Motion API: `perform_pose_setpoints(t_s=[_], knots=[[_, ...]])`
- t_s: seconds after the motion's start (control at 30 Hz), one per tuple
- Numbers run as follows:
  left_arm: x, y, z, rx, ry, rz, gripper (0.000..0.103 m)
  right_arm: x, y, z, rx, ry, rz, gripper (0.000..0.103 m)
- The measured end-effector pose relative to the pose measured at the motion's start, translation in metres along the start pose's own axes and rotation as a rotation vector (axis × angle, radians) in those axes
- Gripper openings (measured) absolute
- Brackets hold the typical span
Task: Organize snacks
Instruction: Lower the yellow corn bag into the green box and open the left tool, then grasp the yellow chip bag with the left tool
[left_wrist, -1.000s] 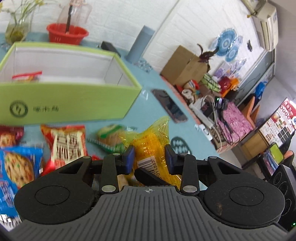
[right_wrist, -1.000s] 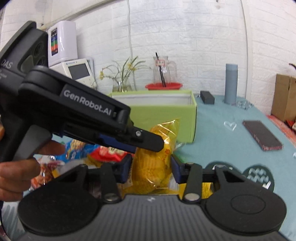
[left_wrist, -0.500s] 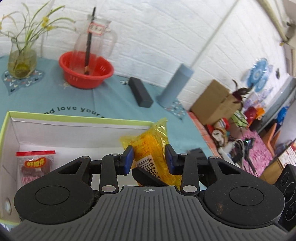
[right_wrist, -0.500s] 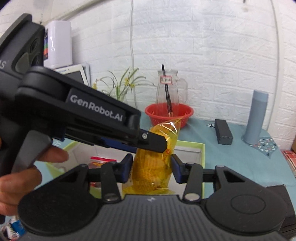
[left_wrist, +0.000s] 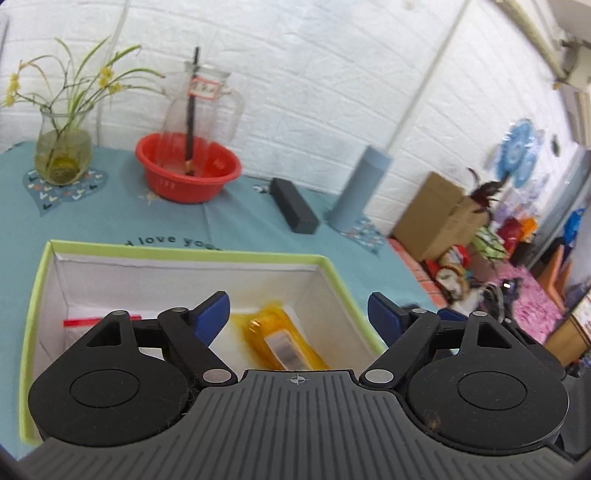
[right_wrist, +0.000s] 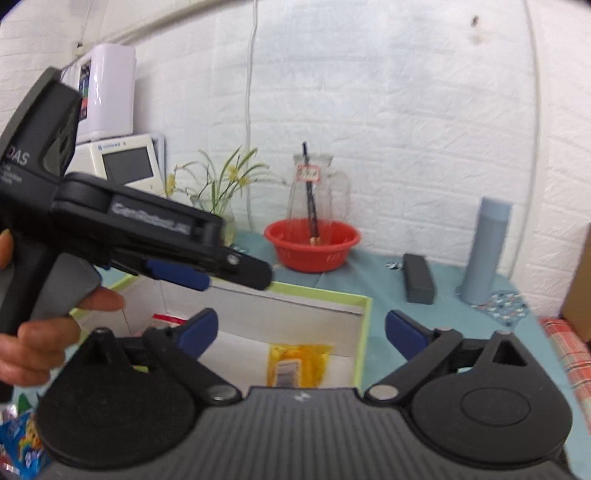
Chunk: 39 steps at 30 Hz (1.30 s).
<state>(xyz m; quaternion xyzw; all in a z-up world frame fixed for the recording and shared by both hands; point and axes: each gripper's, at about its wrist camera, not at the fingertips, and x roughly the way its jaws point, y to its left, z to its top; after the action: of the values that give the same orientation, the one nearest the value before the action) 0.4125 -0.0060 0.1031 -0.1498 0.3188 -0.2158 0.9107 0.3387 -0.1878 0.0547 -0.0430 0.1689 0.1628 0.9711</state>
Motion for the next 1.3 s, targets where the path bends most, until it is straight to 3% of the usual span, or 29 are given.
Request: perform_pose_setpoints(t_s=[0.13,0.3,0.47,0.53,0.63,0.83,1.1,1.17,1.23,1.3], knots=[[-0.026,-0.023,-0.038,0.001,0.016,-0.07,0.075,-0.055,-0.005,-0.033,0.052,0.022,-0.034,0.1],[-0.039,-0.046,-0.103,-0.058,0.115,-0.138,0.075,-0.11,-0.005,-0.091,0.169,0.092,-0.078,0.102],[-0.041,-0.062,-0.156,-0.119,0.238,-0.191,0.072,-0.132,0.007,-0.132,0.246,0.154,-0.057,0.102],[-0.041,-0.069,-0.168,-0.112,0.265,-0.18,0.068,-0.131,0.012,-0.138,0.24,0.169,-0.061,0.102],[-0.039,-0.075,-0.176,-0.094,0.265,-0.131,0.068,-0.127,0.014,-0.139,0.236,0.174,-0.045,0.102],[-0.027,-0.09,-0.186,-0.046,0.314,-0.137,0.057,-0.122,0.03,-0.142,0.177,0.203,-0.04,0.1],[-0.021,-0.085,-0.185,-0.059,0.314,-0.108,0.054,-0.126,0.025,-0.141,0.163,0.213,-0.052,0.097],[-0.018,-0.087,-0.184,-0.052,0.312,-0.1,0.054,-0.122,0.025,-0.141,0.164,0.227,-0.04,0.094],[-0.015,-0.091,-0.185,-0.028,0.31,-0.09,0.054,-0.118,0.027,-0.141,0.175,0.239,-0.01,0.08],[-0.014,-0.094,-0.188,0.014,0.314,-0.078,0.044,-0.118,0.031,-0.14,0.156,0.247,-0.018,0.074]])
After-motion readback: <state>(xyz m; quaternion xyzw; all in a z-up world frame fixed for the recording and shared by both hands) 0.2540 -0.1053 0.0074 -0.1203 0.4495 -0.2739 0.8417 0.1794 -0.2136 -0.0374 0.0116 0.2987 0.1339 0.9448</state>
